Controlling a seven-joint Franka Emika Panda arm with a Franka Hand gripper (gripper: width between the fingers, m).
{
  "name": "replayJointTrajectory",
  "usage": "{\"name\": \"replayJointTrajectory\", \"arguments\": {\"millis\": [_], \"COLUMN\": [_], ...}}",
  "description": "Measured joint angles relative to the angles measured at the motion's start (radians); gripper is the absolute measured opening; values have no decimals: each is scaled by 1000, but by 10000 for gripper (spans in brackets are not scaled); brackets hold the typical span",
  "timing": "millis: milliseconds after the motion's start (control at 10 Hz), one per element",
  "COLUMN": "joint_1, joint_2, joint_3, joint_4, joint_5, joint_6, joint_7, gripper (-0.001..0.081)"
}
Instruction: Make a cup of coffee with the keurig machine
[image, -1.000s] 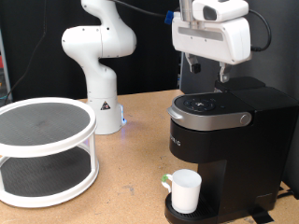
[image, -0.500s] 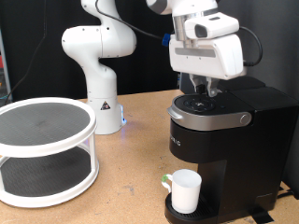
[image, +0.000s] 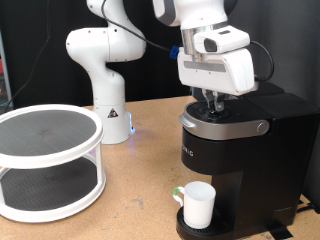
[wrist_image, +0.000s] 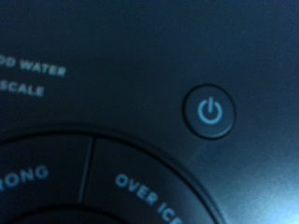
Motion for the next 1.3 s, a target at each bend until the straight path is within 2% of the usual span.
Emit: {"name": "replayJointTrajectory", "arguments": {"millis": [400, 500, 800, 1300], "joint_1": [1, 1, 0, -3], "joint_2": [0, 0, 25, 94], "joint_3": [0, 1, 1, 0], "joint_4": [-10, -2, 61, 162], "joint_5": [1, -20, -88, -115], "joint_6": [27, -5, -176, -317], "joint_7": [0, 2, 51, 141], "gripper": [1, 1, 1, 1]}}
